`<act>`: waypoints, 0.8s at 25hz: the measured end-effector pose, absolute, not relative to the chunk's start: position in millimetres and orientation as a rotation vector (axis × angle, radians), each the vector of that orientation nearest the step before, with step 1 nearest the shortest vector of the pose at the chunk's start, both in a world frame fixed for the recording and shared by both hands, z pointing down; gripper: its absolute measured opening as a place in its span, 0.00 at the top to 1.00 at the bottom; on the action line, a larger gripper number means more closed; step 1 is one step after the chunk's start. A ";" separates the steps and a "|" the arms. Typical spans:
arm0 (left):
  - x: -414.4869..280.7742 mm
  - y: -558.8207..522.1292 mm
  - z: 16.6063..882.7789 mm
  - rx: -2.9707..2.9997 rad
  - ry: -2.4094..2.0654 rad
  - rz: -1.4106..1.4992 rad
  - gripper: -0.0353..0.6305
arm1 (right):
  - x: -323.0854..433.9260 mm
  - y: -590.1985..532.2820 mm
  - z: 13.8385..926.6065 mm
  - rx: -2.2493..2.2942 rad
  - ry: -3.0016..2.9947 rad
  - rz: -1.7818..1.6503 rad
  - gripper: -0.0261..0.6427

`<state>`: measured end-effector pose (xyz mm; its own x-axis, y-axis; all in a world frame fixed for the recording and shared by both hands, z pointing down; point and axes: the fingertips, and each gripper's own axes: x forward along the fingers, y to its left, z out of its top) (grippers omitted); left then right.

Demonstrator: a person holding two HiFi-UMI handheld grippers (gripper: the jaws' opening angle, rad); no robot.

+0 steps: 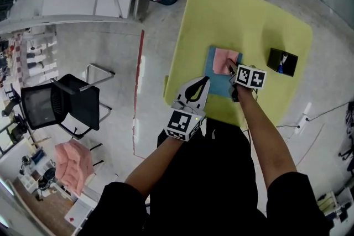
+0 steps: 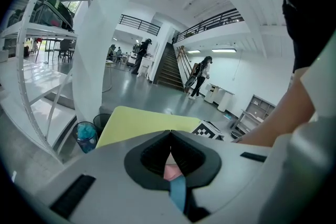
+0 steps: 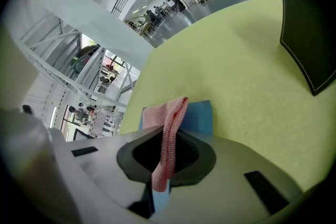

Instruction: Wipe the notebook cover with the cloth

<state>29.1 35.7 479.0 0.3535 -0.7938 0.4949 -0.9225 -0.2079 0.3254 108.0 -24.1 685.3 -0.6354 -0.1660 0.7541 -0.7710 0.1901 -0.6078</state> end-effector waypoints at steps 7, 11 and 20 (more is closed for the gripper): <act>38.4 30.7 477.2 2.064 -1.463 0.291 0.93 | 112.0 -25.5 686.3 0.883 -1.935 1.495 0.91; 41.7 29.2 474.7 2.072 -1.450 0.292 0.93 | 115.6 -25.0 688.3 0.891 -1.932 1.492 0.91; 37.5 28.3 472.7 2.071 -1.444 0.279 0.93 | 123.4 -25.0 689.4 0.882 -1.912 1.462 0.91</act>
<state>37.5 28.3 472.7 0.3885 -0.7832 0.4854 -0.9077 -0.2347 0.3479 123.4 -25.0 689.4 -0.6201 -0.1601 0.7680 -0.7831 0.1845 -0.5939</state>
